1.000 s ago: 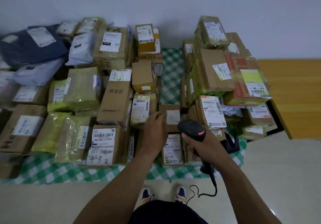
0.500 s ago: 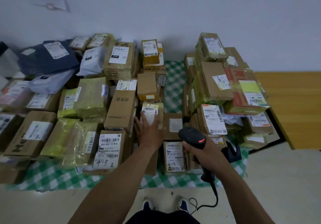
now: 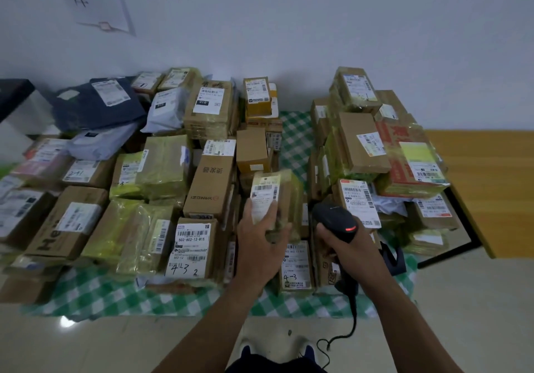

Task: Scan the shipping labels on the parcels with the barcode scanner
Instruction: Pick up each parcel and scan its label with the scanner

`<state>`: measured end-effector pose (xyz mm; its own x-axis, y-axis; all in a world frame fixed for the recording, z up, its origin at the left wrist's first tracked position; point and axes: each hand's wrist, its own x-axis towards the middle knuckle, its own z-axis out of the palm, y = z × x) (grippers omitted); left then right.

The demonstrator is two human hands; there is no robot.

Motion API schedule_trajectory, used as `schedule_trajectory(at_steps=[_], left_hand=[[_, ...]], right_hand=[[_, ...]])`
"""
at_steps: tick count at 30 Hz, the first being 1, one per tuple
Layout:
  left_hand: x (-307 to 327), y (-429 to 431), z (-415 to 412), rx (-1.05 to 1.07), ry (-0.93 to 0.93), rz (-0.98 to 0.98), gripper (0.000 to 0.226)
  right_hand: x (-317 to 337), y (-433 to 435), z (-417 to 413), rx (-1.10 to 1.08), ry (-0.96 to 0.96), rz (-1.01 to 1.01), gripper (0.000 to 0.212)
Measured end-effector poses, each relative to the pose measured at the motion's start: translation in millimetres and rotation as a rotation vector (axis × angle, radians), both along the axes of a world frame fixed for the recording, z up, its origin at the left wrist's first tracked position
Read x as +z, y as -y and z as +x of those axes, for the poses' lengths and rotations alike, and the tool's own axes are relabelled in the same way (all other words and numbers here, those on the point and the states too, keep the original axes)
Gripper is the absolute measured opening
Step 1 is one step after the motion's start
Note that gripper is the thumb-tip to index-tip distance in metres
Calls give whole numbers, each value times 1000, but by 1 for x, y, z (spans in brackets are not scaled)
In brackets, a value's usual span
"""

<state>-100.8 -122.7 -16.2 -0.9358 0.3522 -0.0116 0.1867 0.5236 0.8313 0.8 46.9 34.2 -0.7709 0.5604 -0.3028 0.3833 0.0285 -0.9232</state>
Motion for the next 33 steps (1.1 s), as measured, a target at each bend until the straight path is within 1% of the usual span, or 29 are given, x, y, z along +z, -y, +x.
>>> schedule_trajectory(at_steps=[2,4,7,8,9,10,11,12,13,16,18,20,23,25,27,30,33], left_hand=[[5,5,17,-19,64,71,67],[11,5,28,-16,136,123,71],[12,3,38,-31,97,163,72],[12,2,39,-37,85,184,74],[12,2,41,-42,78,207,77],[13,1,41,-51,85,233,80],[16,1,43,-60,107,264,82],[17,2,42,-66,147,306,80],[17,4,41,-59,195,351,73],[26,13,30,-7,344,499,49],[37,18,21,-7,478,578,44],[44,21,14,-81,614,608,42],[47,28,9,-165,809,645,52],[44,32,8,-191,817,640,56],[43,32,8,-177,777,630,65],[36,26,6,-128,634,579,81],[28,14,2,-55,466,478,86]], right_hand=[[8,5,-2,-83,-73,17,42],[12,10,-4,-116,-136,-4,43],[18,18,-5,-110,-194,-87,32],[20,20,-5,-108,-212,-97,32],[20,21,-3,-110,-226,-99,35],[20,22,-2,-123,-234,-95,42],[20,22,0,-135,-238,-97,56],[19,20,1,-152,-237,-93,69],[17,17,3,-160,-232,-89,79],[18,7,9,-141,-203,-98,94],[18,0,12,-111,-188,-121,94],[18,-3,15,-74,-194,-180,89],[20,-5,19,-25,-187,-226,91],[23,-5,22,3,-188,-226,84],[28,-3,23,-13,-184,-187,68],[37,4,23,-56,-173,-62,51],[44,8,22,-26,-98,82,47]])
